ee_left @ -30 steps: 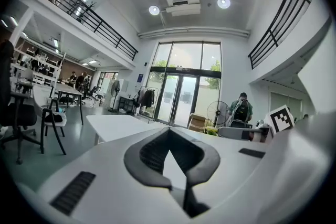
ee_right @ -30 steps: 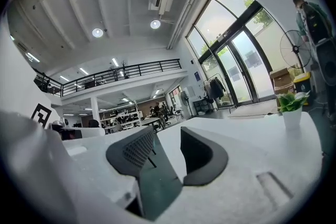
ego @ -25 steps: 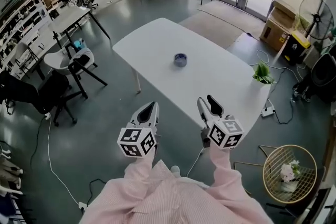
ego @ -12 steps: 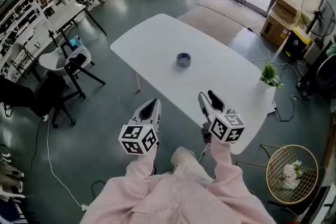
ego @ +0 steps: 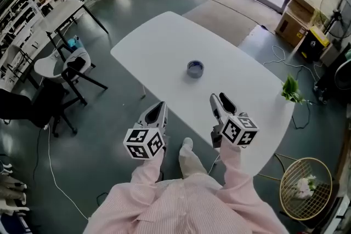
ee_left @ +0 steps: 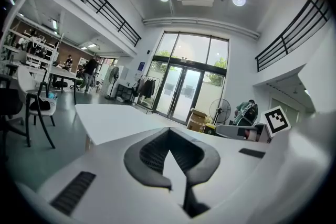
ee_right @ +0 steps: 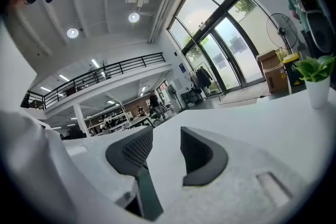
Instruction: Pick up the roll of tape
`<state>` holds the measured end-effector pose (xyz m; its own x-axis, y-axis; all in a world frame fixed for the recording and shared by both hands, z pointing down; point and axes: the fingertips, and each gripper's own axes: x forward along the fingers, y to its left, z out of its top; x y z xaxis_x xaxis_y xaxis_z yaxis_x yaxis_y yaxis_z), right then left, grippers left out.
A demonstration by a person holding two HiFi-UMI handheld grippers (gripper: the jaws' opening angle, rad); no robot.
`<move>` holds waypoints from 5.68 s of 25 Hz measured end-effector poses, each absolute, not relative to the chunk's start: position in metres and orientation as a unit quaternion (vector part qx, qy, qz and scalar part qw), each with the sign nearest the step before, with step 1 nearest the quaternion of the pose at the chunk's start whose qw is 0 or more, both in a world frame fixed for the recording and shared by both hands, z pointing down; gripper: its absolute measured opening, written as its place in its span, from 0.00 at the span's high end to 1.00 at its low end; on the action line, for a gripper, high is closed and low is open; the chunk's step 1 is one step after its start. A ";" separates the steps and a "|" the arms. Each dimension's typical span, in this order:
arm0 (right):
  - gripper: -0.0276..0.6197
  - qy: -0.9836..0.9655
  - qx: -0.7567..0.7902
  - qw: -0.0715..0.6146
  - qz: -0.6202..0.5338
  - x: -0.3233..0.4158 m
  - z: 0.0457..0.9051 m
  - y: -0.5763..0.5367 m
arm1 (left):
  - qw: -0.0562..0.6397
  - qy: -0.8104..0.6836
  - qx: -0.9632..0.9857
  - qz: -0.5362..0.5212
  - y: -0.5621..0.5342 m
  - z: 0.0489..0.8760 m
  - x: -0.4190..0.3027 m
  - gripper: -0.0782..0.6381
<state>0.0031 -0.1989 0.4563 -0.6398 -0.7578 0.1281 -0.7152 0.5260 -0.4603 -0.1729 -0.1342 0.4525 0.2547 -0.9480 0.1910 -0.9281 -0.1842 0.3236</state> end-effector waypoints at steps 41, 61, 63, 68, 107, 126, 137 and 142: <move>0.72 0.791 -0.418 -0.159 -0.417 -0.061 0.618 -0.463 | 0.369 -0.528 0.761 0.074 -0.422 0.582 -0.184 0.89; 0.78 0.734 -0.436 -0.319 -0.411 -0.070 0.674 -0.479 | 0.417 -0.519 0.742 0.085 -0.435 0.625 -0.188 0.89; 0.82 0.732 -0.440 -0.331 -0.401 -0.070 0.674 -0.480 | 0.417 -0.518 0.742 0.084 -0.436 0.625 -0.189 0.89; 0.83 0.732 -0.442 -0.349 -0.383 -0.071 0.670 -0.481 | 0.414 -0.517 0.745 0.076 -0.440 0.617 -0.192 0.89; 0.84 0.840 -0.508 0.024 -0.187 -0.026 0.417 -0.449 | 0.218 -0.477 0.851 -0.032 -0.437 0.415 -0.172 0.89; 0.84 0.836 -0.531 0.086 -0.110 -0.003 0.373 -0.407 | 0.130 -0.476 0.869 -0.029 -0.408 0.371 -0.173 0.89; 0.85 0.833 -0.539 0.081 -0.093 -0.005 0.368 -0.401 | 0.118 -0.485 0.866 -0.032 -0.401 0.364 -0.183 0.89; 0.85 0.832 -0.542 0.078 -0.091 0.000 0.371 -0.401 | 0.117 -0.486 0.865 -0.029 -0.401 0.367 -0.180 0.89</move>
